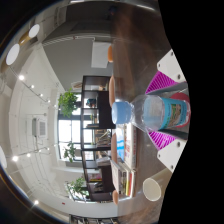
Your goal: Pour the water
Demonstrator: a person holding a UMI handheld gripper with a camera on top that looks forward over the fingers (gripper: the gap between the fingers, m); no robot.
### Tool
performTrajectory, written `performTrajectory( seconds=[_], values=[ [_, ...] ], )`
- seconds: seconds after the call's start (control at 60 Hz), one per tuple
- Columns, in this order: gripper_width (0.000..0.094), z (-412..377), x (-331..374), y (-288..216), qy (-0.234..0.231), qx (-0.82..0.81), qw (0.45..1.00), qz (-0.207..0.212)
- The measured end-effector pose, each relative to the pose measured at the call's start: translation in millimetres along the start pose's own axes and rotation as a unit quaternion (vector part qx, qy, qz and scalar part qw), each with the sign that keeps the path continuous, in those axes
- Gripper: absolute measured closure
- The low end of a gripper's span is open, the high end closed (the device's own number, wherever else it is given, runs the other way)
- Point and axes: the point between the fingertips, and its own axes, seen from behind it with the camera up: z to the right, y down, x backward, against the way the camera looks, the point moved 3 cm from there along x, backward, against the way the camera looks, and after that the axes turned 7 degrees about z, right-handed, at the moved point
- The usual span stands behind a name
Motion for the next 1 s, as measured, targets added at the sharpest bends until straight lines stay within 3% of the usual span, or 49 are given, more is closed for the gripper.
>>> performTrajectory(
  seconds=[0.033,0.133,0.3,0.4,0.617,0.8,1.0],
  values=[
    [0.0264,5,6,8,0.005,0.010,1.000,-0.016],
    [0.0138,9,28,27,0.010,0.044,0.997,-0.063],
    [0.0108,-3,93,54,0.021,0.033,0.991,-0.130],
    [0.0106,-31,132,59,0.023,0.031,0.989,-0.141],
    [0.0100,-134,201,40,-0.043,0.040,0.991,-0.123],
    [0.0099,-208,236,-11,-0.104,0.005,0.992,-0.067],
    [0.0102,-255,259,-50,-0.128,-0.012,0.991,-0.028]
  ],
)
